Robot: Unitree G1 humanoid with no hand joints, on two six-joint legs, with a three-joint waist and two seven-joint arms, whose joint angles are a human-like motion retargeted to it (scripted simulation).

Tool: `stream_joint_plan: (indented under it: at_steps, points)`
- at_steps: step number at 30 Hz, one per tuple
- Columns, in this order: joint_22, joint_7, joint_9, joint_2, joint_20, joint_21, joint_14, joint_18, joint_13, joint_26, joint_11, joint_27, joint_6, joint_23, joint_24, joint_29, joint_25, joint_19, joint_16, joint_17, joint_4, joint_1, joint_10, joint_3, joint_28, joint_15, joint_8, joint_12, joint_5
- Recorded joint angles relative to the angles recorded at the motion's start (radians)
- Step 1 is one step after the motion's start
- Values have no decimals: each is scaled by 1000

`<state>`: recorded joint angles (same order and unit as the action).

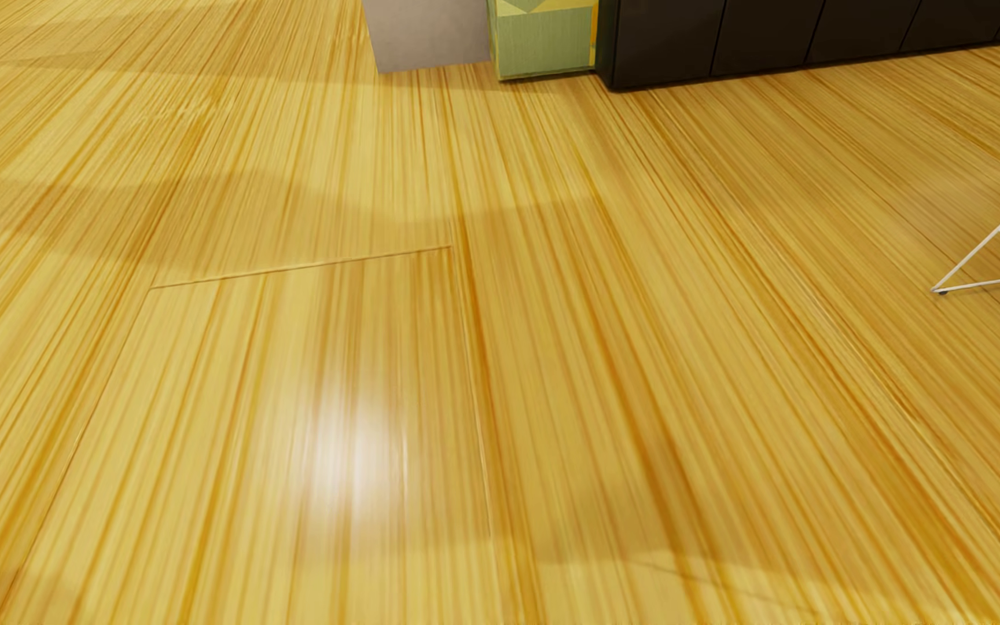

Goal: Stand still

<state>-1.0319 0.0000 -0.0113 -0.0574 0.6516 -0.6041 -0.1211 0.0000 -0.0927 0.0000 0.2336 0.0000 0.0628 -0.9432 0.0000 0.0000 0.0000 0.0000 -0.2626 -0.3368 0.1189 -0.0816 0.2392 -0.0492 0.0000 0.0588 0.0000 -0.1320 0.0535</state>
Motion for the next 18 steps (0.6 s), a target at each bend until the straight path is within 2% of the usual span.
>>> stream_joint_plan:
  at_steps: [18]
  points:
    - [4, 0, -12, 7, 28, -14, 6, 0, 16, 0, -1, 0, -5, -4, 0, 0, 0, 0, -11, -1, -1, -1, -16, 5, 0, 3, 0, 7, 5]
